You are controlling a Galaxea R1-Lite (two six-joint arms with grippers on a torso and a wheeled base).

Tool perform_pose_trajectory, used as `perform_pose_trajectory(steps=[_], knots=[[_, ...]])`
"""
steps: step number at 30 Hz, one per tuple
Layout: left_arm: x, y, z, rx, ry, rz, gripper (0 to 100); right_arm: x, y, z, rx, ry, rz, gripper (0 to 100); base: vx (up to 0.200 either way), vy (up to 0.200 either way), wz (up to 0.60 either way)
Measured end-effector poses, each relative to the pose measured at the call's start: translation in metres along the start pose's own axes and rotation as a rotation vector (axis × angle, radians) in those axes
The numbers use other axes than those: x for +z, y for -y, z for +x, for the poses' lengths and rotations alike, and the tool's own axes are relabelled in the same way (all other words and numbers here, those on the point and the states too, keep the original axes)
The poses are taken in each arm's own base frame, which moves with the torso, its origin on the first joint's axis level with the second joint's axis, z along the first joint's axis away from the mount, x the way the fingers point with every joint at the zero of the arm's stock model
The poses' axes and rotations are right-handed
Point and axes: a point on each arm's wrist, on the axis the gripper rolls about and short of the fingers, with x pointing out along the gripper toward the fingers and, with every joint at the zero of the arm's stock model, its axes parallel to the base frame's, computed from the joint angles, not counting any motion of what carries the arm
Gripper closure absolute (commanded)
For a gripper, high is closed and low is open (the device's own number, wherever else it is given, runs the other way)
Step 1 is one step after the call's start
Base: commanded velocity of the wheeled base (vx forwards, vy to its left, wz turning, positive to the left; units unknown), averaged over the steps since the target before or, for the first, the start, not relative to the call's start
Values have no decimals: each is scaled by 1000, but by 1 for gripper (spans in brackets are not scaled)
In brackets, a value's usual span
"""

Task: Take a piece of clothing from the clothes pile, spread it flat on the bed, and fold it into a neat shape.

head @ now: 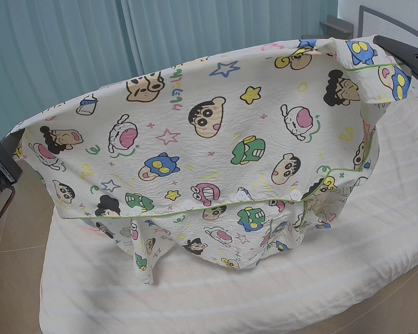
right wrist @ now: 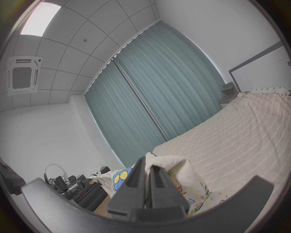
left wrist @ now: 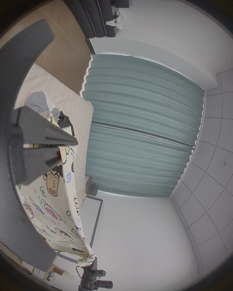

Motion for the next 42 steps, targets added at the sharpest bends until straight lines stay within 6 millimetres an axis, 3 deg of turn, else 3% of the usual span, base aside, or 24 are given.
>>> perform_pose_trajectory(steps=[20, 42], knots=[[5, 2, 3, 4, 17, 62, 100, 11, 1, -8, -7, 45, -7, 100, 0, -200, 0], [9, 17, 2, -28, 30, 32, 100, 29, 0, -23, -7, 119, -25, 100, 0, -200, 0]])
